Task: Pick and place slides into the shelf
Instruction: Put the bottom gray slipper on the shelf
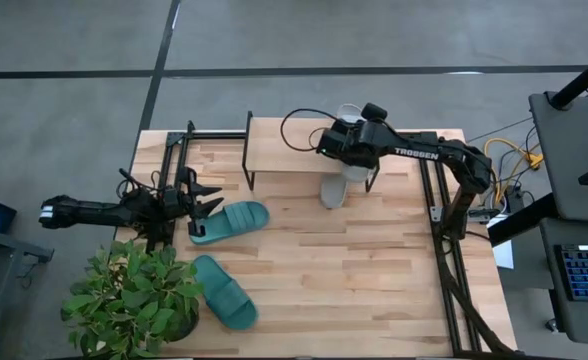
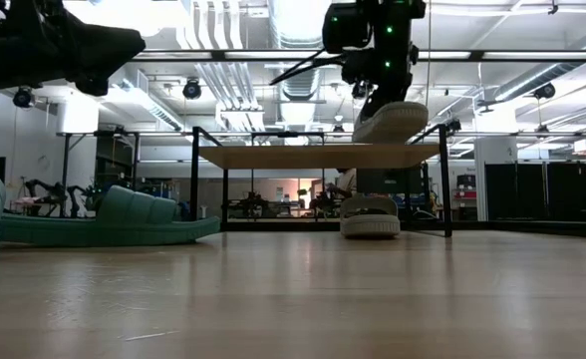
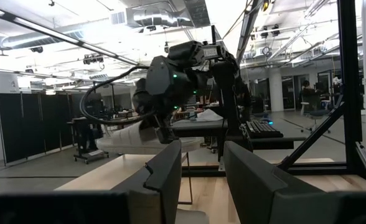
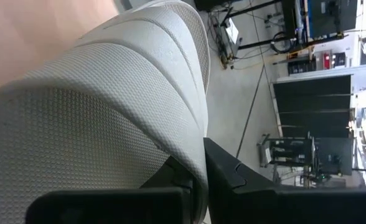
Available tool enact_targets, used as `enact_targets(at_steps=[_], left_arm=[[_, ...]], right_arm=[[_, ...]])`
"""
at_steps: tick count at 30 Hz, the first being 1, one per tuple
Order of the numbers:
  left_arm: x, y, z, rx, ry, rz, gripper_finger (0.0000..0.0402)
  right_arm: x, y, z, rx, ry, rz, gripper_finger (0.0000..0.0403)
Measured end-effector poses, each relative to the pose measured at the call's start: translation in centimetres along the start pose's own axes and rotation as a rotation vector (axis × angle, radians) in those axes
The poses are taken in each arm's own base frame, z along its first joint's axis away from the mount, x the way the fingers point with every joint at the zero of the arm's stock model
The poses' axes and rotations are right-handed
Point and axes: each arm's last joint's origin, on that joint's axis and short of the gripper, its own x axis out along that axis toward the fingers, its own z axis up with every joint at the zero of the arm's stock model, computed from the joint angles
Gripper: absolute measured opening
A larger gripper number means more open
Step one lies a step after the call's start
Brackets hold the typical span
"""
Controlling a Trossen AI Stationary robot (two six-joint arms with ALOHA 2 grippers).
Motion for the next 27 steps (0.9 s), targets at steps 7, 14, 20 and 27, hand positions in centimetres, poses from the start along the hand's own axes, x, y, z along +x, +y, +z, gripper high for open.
enact_targets(at_steps=[7,14,20,27], left_arm=[[0.0,0.0,0.0,0.0,0.0,0.0,0.0107],[0.0,0.0,0.0,0.0,0.0,0.0,0.0107],[0.0,0.0,0.0,0.0,0.0,0.0,0.0107],[0.0,0.0,0.0,0.0,0.0,0.0,0.0107]], right_arm=[[1.2,-0.7,0.3,0.029,0.012,-0.01,0.0009],[2.1,-0.4,0.5,0.011,-0.001,0.028,0.0009],[2.8,0.4,0.4,-0.047,-0.006,0.03,0.0009],[3.7,0.5,-0.1,-0.056,0.022,0.025,0.0009]])
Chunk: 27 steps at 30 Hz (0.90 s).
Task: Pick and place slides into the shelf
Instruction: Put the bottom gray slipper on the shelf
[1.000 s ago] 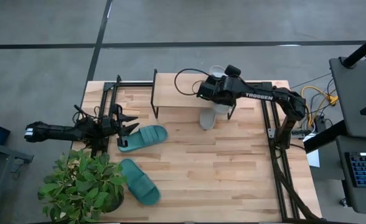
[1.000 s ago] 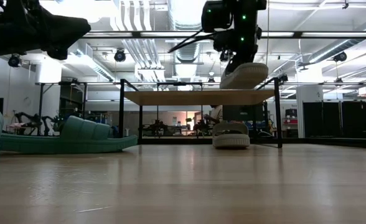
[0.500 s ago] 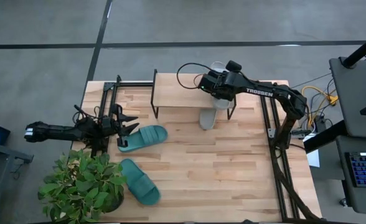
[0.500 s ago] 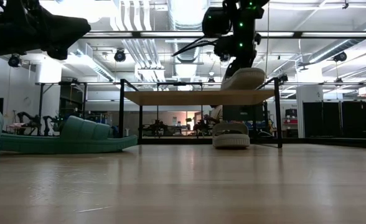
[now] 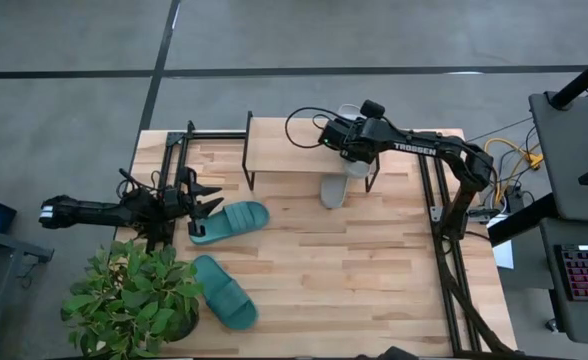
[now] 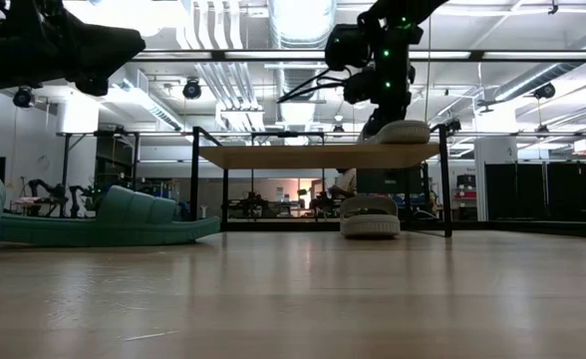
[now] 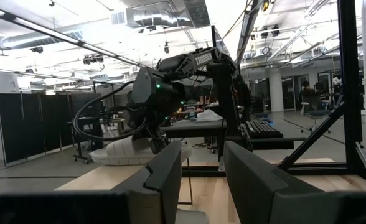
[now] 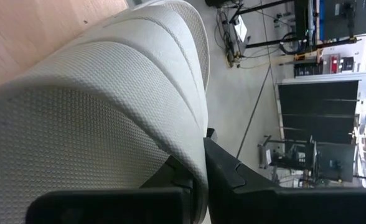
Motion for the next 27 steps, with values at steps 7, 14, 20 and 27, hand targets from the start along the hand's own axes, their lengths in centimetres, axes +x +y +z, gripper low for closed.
enact_targets(at_steps=[7,14,20,27], left_arm=[[0.0,0.0,0.0,0.0,0.0,0.0,0.0107],[0.0,-0.03,-0.17,0.004,0.018,-0.003,0.0107],[0.0,-0.03,-0.19,0.004,0.019,-0.003,0.0107],[0.0,-0.03,-0.19,0.004,0.019,-0.003,0.0107]], right_arm=[[0.19,0.01,-0.13,0.004,0.006,-0.005,0.0009],[0.22,-0.02,-0.19,-0.014,0.01,-0.012,0.0009],[0.23,-0.02,-0.2,-0.023,0.011,-0.006,0.0009],[0.2,-0.02,-0.24,-0.019,0.01,0.014,0.0016]])
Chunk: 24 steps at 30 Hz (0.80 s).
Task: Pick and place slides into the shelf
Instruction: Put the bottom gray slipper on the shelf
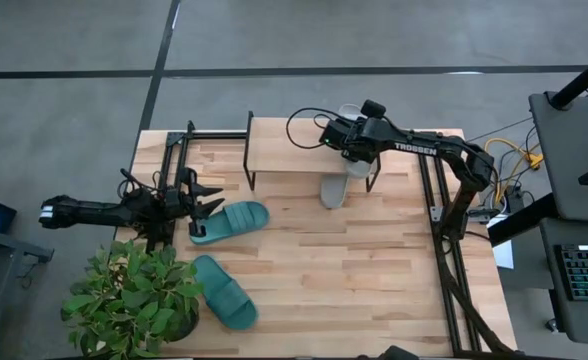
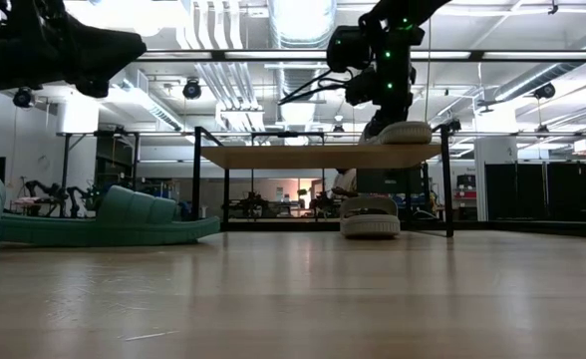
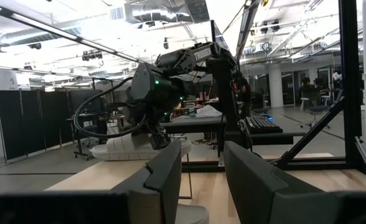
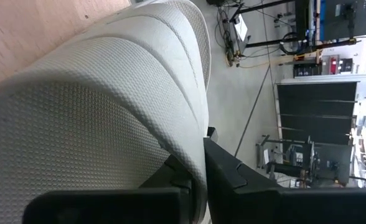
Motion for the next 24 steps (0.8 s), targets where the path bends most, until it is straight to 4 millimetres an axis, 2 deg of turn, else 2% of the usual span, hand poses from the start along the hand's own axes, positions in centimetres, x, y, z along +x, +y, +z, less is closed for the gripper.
enact_targets(at_steps=[17,24], left_arm=[[0.0,0.0,0.0,0.0,0.0,0.0,0.0107],[0.0,0.0,0.0,0.0,0.0,0.0,0.0107]], right_arm=[[-0.62,-0.53,-0.43,0.022,-0.017,0.103,0.0093],[-0.65,-0.49,-0.59,0.01,-0.007,0.119,0.0109]])
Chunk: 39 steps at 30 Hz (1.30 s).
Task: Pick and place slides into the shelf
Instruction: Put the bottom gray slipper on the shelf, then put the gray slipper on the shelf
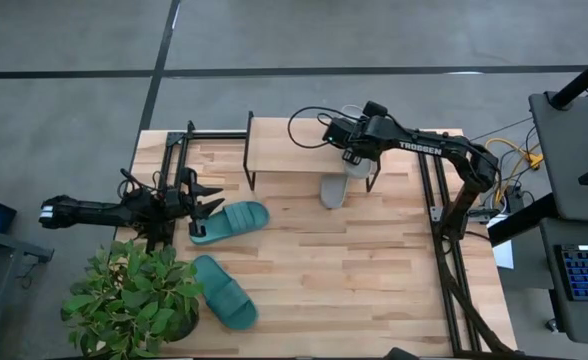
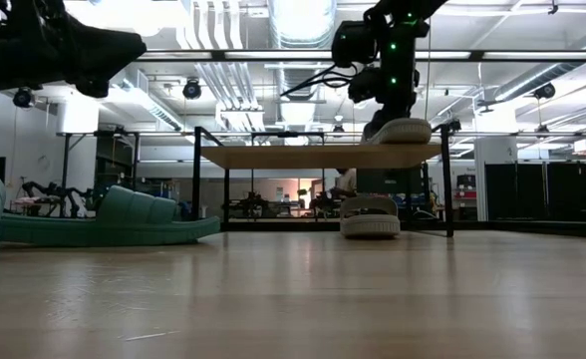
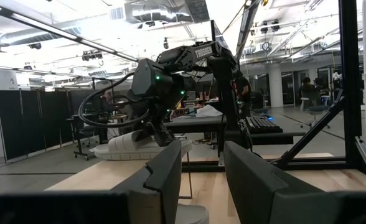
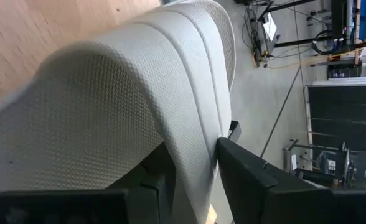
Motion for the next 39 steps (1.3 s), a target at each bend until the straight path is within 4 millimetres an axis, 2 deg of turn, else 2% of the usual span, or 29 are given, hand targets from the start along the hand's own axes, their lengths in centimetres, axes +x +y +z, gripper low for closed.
enact_targets(at_steps=[10,28,33,39], left_arm=[[0.0,0.0,0.0,0.0,0.001,0.0,0.0107],[0.0,0.0,0.0,0.0,0.0,0.0,0.0107],[0.0,0.0,0.0,0.0,0.0,0.0,0.0107],[0.0,0.0,0.0,0.0,0.0,0.0,0.0107]], right_arm=[[-1.2,-1.0,-0.8,0.014,-0.022,0.05,0.0109],[-5.9,-4.5,-3.3,0.15,-0.201,0.312,0.0109],[-7.8,-5.0,-4.0,0.157,-0.303,0.427,0.0109],[-11.2,-5.2,-5.3,0.162,-0.482,0.541,0.0099]])
